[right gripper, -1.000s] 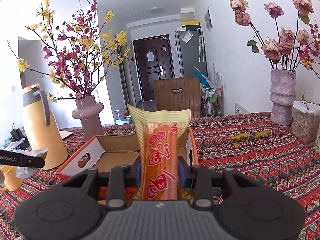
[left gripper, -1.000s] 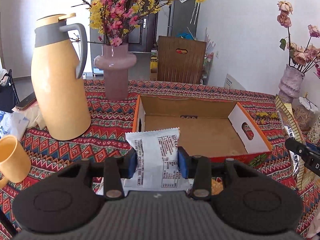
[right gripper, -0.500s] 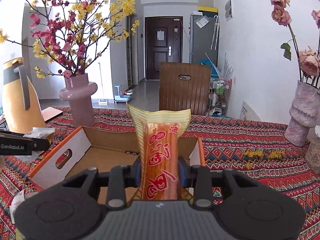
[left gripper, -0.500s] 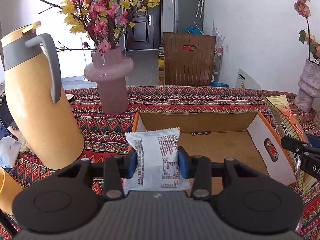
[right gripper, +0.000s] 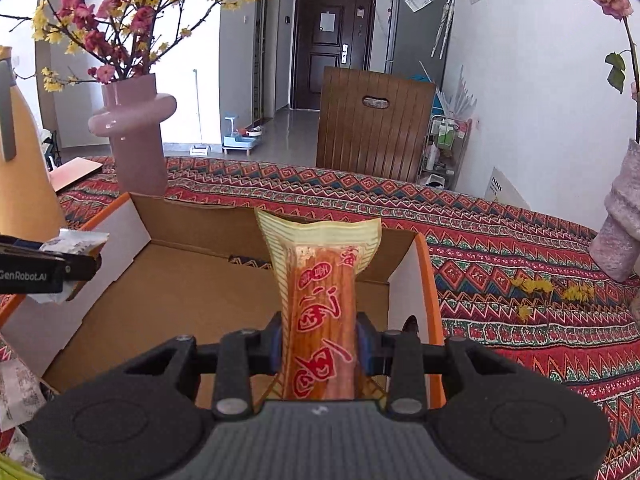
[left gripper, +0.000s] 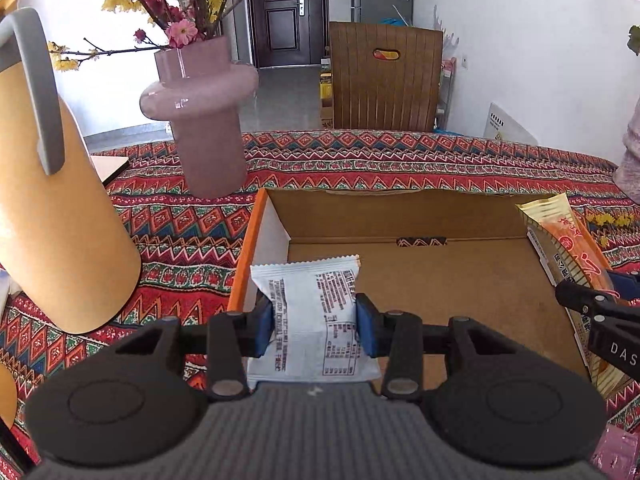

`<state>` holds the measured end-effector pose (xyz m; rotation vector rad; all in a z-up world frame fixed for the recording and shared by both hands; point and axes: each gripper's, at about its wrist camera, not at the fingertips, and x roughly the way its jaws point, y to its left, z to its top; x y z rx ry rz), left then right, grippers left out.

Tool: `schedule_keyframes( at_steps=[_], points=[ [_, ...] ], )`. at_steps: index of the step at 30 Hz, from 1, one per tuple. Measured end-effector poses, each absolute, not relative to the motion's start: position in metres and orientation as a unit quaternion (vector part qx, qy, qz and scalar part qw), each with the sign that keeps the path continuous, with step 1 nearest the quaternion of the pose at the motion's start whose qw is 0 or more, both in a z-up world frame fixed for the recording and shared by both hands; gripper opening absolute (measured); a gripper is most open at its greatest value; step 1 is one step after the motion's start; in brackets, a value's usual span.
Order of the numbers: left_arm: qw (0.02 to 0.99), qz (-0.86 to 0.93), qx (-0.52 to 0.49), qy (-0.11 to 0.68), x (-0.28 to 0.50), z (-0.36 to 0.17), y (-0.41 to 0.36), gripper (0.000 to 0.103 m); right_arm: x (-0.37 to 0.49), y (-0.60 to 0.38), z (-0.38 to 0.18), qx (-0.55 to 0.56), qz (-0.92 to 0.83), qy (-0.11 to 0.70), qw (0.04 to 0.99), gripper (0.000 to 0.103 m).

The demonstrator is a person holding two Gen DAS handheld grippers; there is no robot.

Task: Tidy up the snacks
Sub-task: 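Carry both snacks over the red box and open both grippers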

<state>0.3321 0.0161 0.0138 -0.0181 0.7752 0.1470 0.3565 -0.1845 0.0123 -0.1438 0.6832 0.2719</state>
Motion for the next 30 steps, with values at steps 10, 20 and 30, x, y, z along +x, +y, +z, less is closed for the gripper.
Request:
schedule_keyframes(
  at_steps=[10, 20, 30],
  points=[
    [0.939, 0.073, -0.002, 0.336, 0.309, 0.032, 0.013, 0.095, 0.347, -0.195, 0.022, -0.056, 0.127, 0.318, 0.938, 0.098],
    [0.954, 0.072, -0.015, 0.29, 0.266, 0.057, 0.013, 0.103, 0.307, -0.208, 0.052, -0.049, 0.126, 0.277, 0.951, 0.103],
    [0.963, 0.063, -0.018, 0.261, 0.205, 0.064, 0.017, 0.103, 0.226, -0.221, 0.077, -0.059, 0.144, 0.21, 0.965, 0.103]
  ],
)
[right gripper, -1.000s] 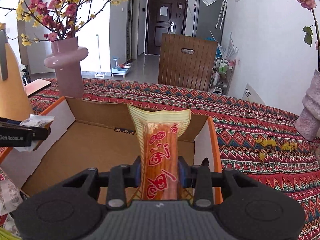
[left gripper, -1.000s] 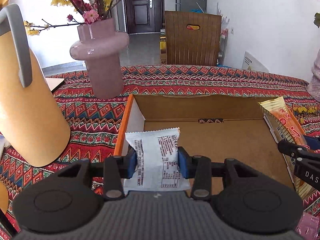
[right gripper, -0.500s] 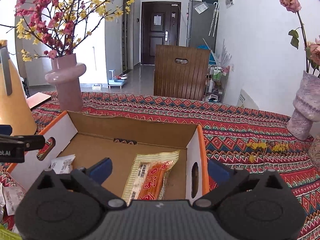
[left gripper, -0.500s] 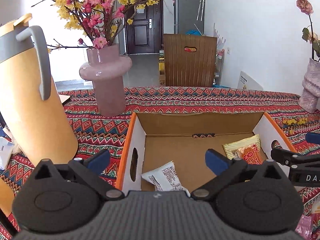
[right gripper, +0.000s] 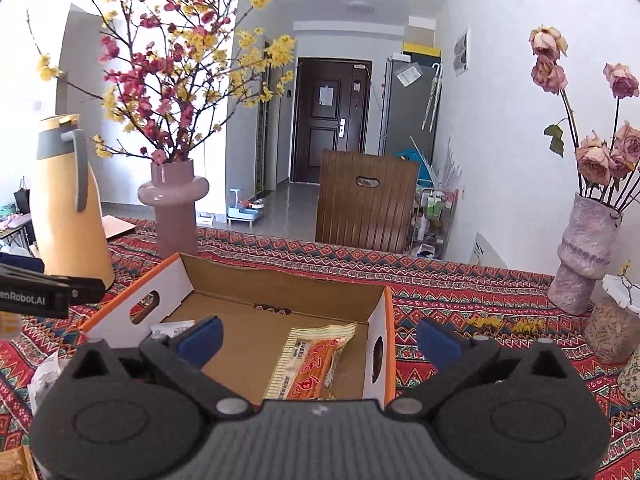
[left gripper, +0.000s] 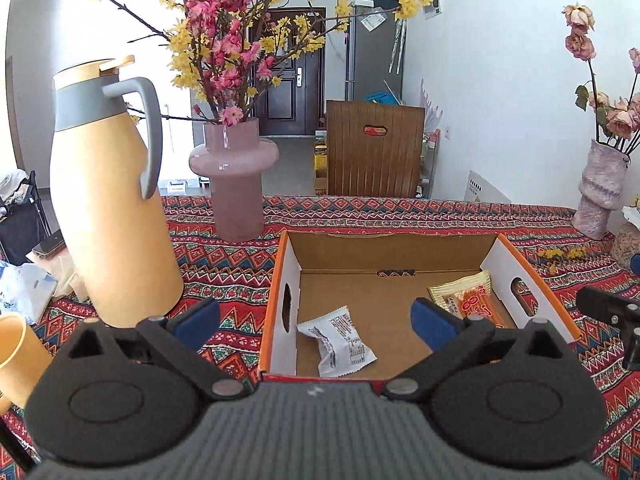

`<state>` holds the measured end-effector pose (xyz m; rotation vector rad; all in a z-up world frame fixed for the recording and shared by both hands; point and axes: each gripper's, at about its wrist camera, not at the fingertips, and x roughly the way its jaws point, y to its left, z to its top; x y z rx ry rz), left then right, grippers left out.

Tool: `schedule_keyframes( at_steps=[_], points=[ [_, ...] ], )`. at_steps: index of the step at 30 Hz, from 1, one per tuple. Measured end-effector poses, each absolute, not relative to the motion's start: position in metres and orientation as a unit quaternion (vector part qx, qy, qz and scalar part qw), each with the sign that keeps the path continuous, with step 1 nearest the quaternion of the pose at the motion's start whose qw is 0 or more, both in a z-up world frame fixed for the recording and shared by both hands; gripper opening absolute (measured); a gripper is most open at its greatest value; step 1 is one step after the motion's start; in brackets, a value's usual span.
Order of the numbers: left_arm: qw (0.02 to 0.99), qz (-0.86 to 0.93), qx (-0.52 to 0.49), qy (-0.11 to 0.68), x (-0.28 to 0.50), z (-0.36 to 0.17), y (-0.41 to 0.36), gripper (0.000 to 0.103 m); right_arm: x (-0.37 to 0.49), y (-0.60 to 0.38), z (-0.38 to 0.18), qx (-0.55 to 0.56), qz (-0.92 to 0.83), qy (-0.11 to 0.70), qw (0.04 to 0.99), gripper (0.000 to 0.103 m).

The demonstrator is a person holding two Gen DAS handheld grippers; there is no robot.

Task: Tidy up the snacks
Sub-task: 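Carry both snacks over the red box and open both grippers, then withdraw both grippers from the box back over the snack pile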

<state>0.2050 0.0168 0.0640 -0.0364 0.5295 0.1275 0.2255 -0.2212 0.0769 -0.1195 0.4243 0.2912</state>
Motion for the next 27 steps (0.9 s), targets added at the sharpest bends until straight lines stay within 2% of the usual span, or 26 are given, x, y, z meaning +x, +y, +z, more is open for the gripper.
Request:
schedule_keyframes(
  at_steps=[13, 27],
  points=[
    [0.973, 0.052, -0.024, 0.225, 0.125, 0.054, 0.026, 0.103, 0.133, -0.241, 0.064, -0.03, 0.157, 0.172, 0.972, 0.103],
    [0.972, 0.057, -0.047, 0.222, 0.06, 0.023, 0.039, 0.103, 0.075, -0.263, 0.023, 0.037, 0.123, 0.189, 0.974, 0.103]
  ],
)
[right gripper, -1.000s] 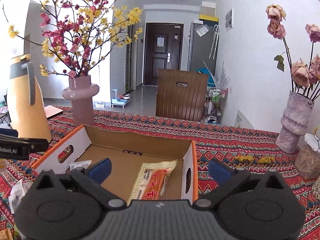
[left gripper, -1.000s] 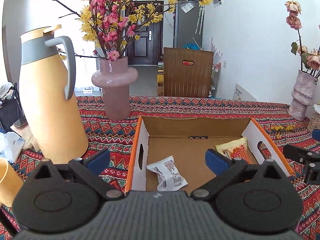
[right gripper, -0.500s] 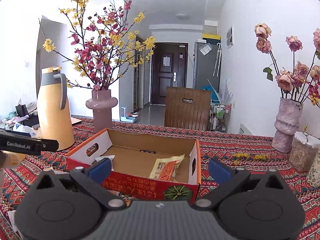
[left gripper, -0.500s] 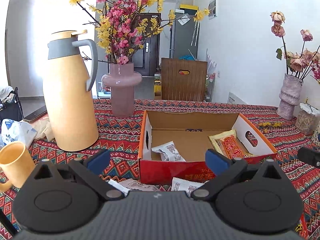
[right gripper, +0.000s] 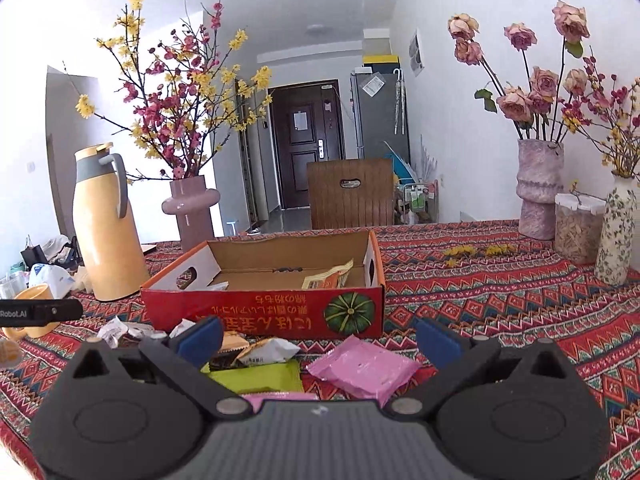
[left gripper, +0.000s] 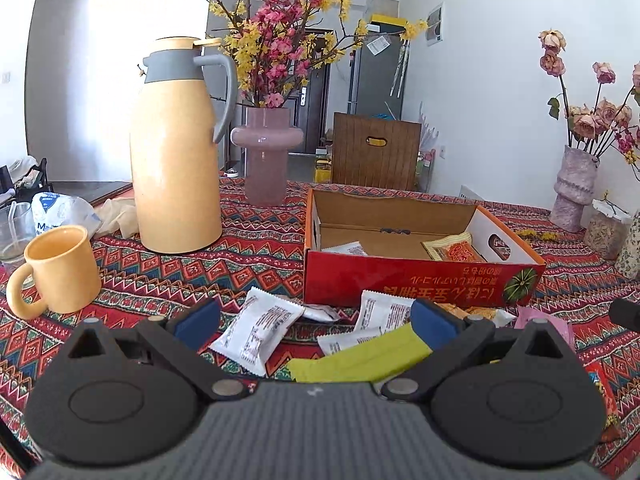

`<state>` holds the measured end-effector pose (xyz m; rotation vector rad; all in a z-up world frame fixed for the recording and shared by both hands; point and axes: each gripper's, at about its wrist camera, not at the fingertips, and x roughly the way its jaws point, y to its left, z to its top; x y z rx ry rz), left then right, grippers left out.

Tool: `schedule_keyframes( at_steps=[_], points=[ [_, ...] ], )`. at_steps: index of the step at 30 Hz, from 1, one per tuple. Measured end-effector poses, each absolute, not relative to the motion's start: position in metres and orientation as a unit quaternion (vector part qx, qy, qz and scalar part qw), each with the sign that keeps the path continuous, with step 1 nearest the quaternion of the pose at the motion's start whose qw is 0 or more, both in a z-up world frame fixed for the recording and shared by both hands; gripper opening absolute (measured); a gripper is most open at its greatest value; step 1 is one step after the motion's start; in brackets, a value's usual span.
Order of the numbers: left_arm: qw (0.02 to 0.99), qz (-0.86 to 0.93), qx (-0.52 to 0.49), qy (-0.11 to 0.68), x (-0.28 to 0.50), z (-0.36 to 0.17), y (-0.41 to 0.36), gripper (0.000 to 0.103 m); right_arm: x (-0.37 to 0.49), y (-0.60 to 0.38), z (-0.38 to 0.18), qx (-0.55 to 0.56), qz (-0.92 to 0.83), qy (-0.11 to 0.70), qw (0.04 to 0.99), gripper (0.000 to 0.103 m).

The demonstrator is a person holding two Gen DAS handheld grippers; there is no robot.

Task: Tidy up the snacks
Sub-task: 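Withdraw both grippers from the box back over the snack pile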

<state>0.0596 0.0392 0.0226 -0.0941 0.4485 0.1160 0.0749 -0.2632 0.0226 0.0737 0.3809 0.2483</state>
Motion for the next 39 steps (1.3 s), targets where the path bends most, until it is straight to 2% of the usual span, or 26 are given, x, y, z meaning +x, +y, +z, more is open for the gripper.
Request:
schedule_keyframes(
  at_steps=[20, 32, 39],
  points=[
    [0.973, 0.025, -0.036, 0.225, 0.017, 0.003, 0.036, 0.103, 0.032, -0.236, 0.001, 0.0, 0.137, 0.232, 0.963, 0.103],
    [0.971, 0.019, -0.046, 0.234, 0.01, -0.003, 0.047, 0.103, 0.02, -0.215, -0.026, -0.121, 0.127, 0.273, 0.946, 0.103],
    [0.971, 0.016, -0.05, 0.233, 0.005, -0.002, 0.053, 0.103, 0.034, -0.185, -0.037, -0.234, 0.117, 0.243, 0.934, 0.103]
  ],
)
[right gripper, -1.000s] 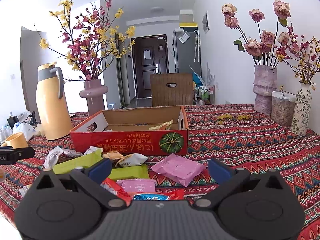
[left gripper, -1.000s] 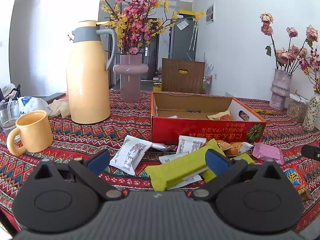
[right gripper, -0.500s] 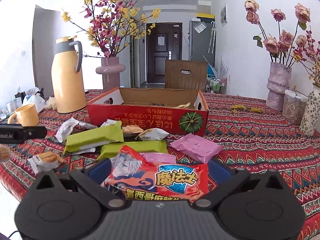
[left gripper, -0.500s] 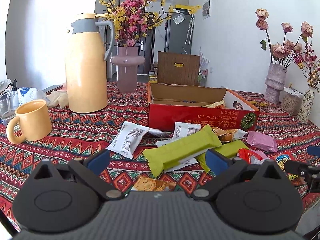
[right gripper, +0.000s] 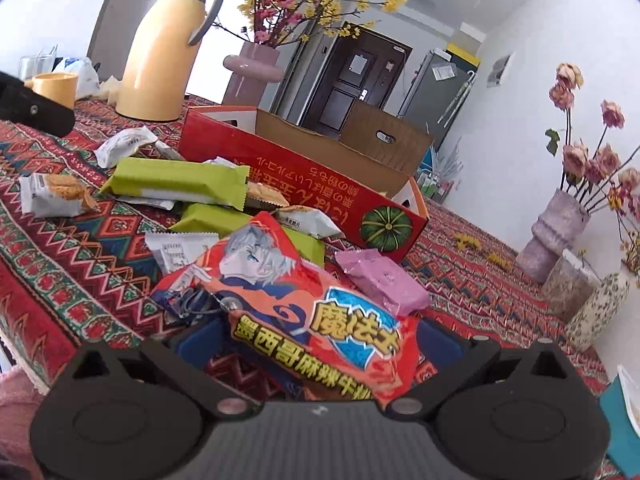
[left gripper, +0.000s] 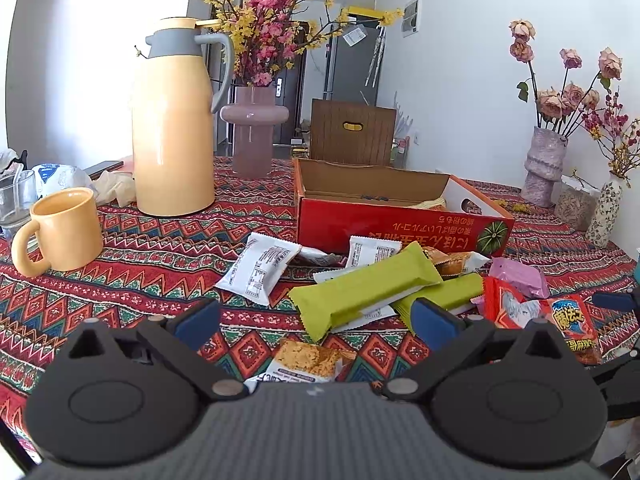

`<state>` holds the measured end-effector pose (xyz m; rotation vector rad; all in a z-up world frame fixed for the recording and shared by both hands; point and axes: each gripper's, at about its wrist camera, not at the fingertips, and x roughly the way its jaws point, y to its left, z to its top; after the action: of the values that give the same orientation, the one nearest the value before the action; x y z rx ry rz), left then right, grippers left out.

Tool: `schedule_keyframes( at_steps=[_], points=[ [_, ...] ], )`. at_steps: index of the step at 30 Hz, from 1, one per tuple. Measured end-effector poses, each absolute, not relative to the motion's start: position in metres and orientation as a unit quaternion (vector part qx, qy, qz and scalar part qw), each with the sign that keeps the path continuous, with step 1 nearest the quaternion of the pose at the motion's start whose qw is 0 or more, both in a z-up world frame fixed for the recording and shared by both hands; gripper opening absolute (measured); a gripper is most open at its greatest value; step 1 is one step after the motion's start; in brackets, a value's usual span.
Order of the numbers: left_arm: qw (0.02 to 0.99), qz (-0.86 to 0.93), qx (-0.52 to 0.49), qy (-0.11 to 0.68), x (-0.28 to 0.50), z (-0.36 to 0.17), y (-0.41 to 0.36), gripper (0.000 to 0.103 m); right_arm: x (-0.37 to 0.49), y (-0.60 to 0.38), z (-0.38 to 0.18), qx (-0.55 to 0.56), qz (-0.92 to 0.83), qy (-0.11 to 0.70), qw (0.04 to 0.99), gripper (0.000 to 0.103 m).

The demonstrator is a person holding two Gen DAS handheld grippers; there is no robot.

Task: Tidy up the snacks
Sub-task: 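Withdraw both grippers from the box back over the snack pile, then grasp the orange-blue chip bag with the right gripper while the left grasps a biscuit packet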

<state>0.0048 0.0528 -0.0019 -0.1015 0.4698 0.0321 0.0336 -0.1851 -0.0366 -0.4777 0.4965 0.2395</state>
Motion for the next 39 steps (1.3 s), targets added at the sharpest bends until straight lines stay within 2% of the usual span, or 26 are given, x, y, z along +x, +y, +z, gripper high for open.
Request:
schedule_keyframes(
  at_steps=[4, 13, 15, 16, 20, 25, 39],
  points=[
    [0.97, 0.022, -0.057, 0.234, 0.005, -0.003, 0.06, 0.103, 0.054, -0.184, -0.03, -0.233, 0.136, 0.248, 0.93, 0.103],
    [0.967, 0.024, -0.061, 0.246, 0.012, -0.008, 0.063, 0.103, 0.11, -0.208, -0.039, -0.156, 0.182, 0.327, 0.914, 0.101],
    [0.966, 0.024, -0.059, 0.25, 0.014, -0.01, 0.062, 0.103, 0.117, -0.214, -0.041, -0.13, 0.19, 0.343, 0.911, 0.094],
    [0.966, 0.024, -0.059, 0.252, 0.015, -0.011, 0.062, 0.103, 0.119, -0.217, -0.042, -0.119, 0.194, 0.348, 0.909, 0.086],
    [0.964, 0.027, -0.057, 0.26, 0.02, -0.013, 0.061, 0.103, 0.119, -0.222, -0.043, -0.099, 0.2, 0.346, 0.911, 0.067],
    [0.962, 0.027, -0.054, 0.267, 0.023, -0.013, 0.058, 0.103, 0.118, -0.231, -0.039, -0.076, 0.202, 0.335, 0.917, 0.059],
    [0.943, 0.026, -0.047, 0.329, 0.036, -0.028, 0.055, 0.103, 0.084, -0.252, -0.015, 0.013, 0.181, 0.259, 0.949, 0.057]
  ],
)
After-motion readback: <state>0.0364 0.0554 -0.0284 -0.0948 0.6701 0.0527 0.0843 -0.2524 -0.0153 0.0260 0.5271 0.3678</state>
